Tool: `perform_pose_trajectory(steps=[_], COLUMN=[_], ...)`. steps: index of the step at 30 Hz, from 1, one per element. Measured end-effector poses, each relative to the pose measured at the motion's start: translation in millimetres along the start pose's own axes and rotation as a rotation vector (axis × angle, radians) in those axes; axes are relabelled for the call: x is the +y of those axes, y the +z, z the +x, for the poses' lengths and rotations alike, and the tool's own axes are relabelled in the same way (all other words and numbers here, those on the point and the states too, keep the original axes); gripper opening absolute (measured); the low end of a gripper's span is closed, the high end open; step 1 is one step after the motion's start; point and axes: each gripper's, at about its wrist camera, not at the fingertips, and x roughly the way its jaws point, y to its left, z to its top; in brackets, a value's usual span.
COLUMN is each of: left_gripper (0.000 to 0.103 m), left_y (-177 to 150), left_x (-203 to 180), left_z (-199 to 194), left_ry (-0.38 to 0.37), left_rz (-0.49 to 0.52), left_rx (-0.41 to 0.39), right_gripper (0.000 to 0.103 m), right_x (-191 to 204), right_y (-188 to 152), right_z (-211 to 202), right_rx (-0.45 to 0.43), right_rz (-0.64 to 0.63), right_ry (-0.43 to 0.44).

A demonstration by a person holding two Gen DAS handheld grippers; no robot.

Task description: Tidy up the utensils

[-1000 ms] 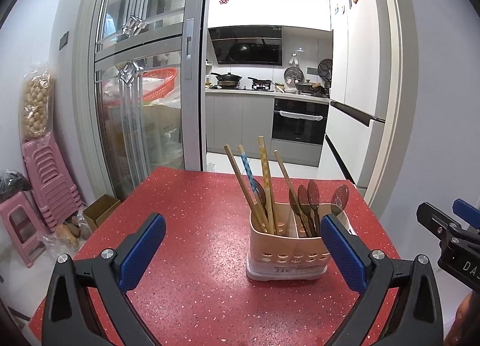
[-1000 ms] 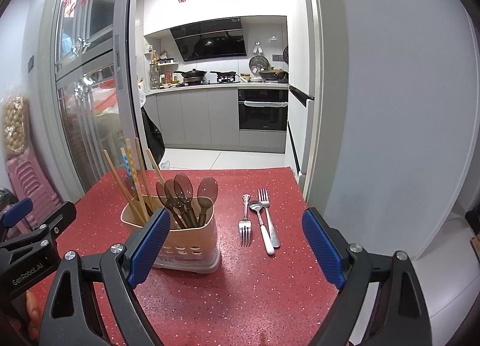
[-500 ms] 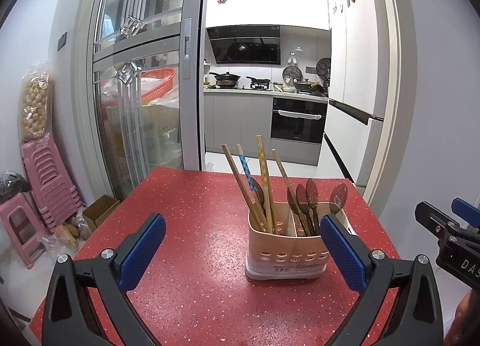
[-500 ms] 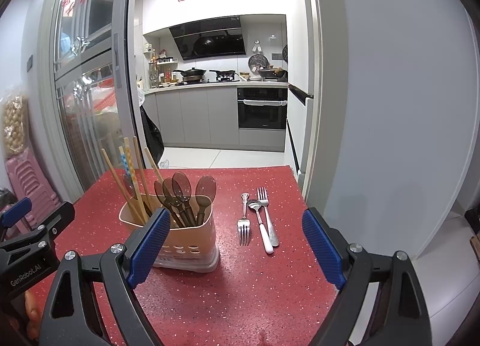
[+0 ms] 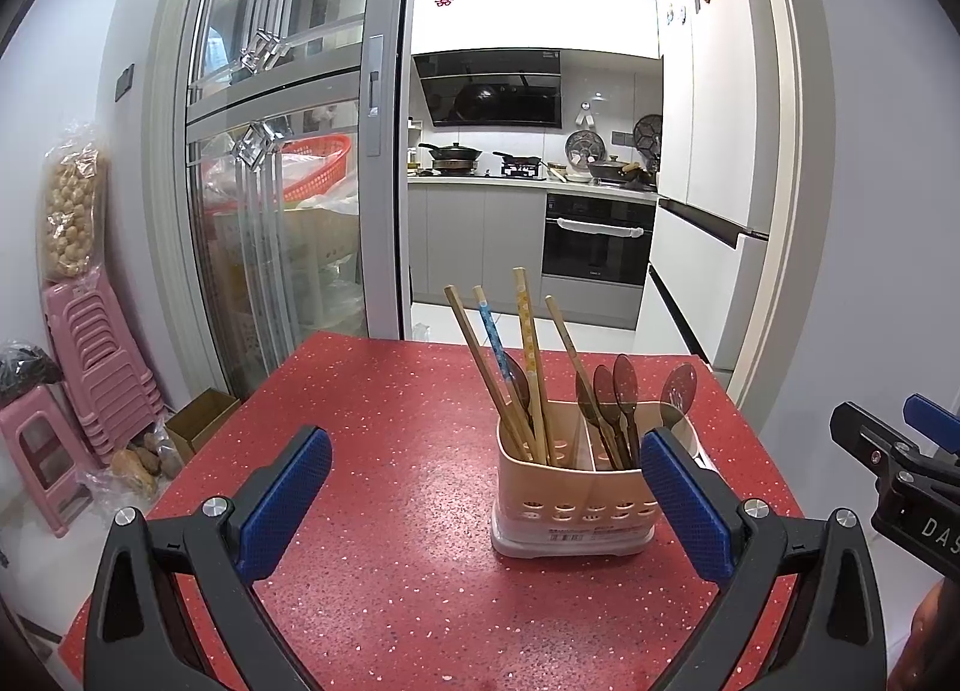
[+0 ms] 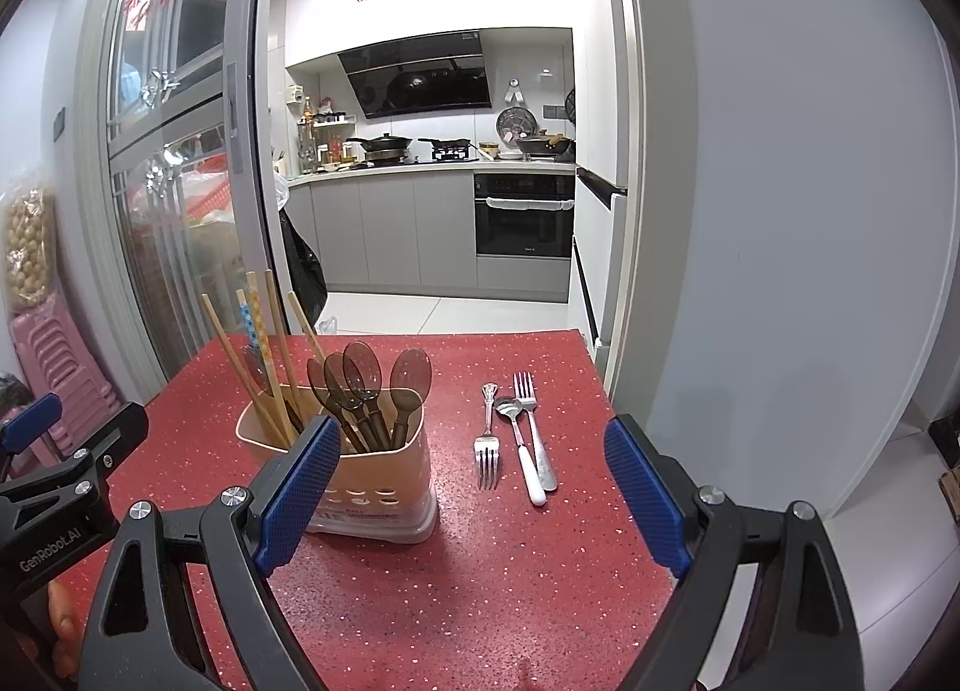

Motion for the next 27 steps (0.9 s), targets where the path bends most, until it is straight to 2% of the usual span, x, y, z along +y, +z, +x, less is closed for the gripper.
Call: perform_pose_trajectory(steps=[27], left_gripper=[0.103], left_y=[0.3], left_x=[-0.2], left_z=[-3.6], left_ry=[-0.002], left_rz=[0.007], left_rx=[0.000], right_gripper=[0.092], right_x=[-5.2], right_y=[0.5], right_z=[0.7], right_rx=[-0.004], right_rz=[0.001], right_ry=[-0.018])
